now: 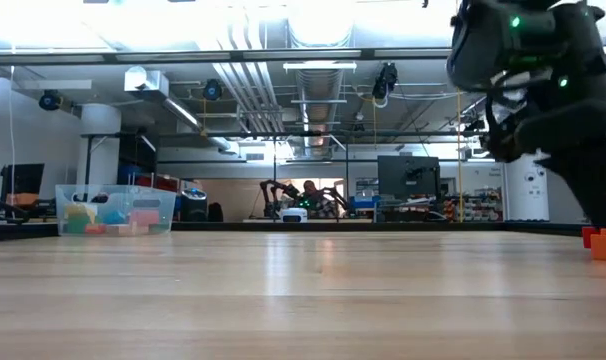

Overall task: Sort blocks by size
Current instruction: Put the red square game piece into the blue bin

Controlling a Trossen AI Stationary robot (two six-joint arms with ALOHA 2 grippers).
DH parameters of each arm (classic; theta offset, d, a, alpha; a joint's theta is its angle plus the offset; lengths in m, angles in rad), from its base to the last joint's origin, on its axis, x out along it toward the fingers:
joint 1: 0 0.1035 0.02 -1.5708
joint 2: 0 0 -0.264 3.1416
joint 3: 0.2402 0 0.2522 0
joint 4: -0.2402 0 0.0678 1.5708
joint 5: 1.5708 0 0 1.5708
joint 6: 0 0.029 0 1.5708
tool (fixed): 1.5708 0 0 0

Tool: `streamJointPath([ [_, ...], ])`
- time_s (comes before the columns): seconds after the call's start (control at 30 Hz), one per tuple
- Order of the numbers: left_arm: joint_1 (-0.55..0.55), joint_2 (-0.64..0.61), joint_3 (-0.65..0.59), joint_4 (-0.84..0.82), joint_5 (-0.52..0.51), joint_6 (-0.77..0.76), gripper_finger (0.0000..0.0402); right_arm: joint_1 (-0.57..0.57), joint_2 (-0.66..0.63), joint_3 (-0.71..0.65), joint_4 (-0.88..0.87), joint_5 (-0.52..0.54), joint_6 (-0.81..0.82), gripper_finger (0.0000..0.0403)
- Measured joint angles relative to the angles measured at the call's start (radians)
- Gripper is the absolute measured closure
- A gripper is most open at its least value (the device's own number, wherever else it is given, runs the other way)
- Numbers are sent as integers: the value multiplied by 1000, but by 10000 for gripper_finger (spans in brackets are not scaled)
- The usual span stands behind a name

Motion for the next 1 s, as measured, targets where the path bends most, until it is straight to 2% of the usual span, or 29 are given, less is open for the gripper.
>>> streamJointPath([
  [0.2, 0, 1, -1, -8, 0, 0, 247, -18, 56, -17, 74, -10, -28, 118],
  [0.4, 0, 4, -4, -31, -1, -4, 247, -34, 68, -40, 137, -40, -28, 148],
  [0.77, 1, 5, -3, -32, -51, 2, 247, -32, 67, -42, 142, -35, -34, 273],
  [1.0, 2, 5, -4, -16, -53, 8, 247, -52, 4, -48, 124, 5, -58, 273],
])
